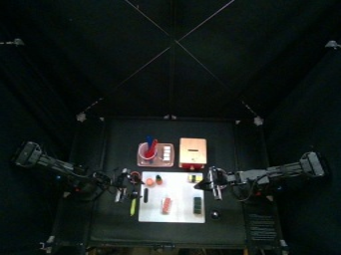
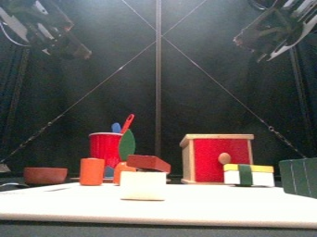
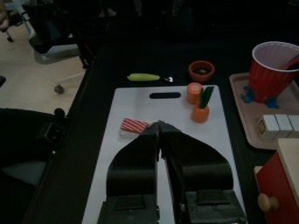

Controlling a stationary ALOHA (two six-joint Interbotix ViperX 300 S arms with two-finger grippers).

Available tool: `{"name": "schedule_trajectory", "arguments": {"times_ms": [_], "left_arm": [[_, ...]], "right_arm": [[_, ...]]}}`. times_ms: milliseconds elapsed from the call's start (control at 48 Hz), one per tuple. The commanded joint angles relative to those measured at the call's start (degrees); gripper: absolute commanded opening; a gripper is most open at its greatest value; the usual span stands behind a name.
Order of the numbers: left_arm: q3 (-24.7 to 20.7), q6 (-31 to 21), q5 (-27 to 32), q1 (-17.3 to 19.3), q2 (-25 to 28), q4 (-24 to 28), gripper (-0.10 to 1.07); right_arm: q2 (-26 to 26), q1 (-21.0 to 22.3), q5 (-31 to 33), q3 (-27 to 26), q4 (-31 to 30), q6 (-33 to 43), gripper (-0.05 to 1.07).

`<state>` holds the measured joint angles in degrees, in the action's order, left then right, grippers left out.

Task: Put salmon onto rice

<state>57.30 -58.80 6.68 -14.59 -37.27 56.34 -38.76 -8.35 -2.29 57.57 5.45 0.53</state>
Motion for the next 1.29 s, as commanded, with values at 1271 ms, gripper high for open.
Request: {"name": "schedule_trajectory", "arguments": {"times_ms": [1271], "left_arm": [[1.3, 0.3, -3.8, 9.7, -1.5, -0.3, 0.95]], "right_arm": [[1.1, -0.4, -1.9, 0.3, -0.1, -0.2, 0.04]]}}
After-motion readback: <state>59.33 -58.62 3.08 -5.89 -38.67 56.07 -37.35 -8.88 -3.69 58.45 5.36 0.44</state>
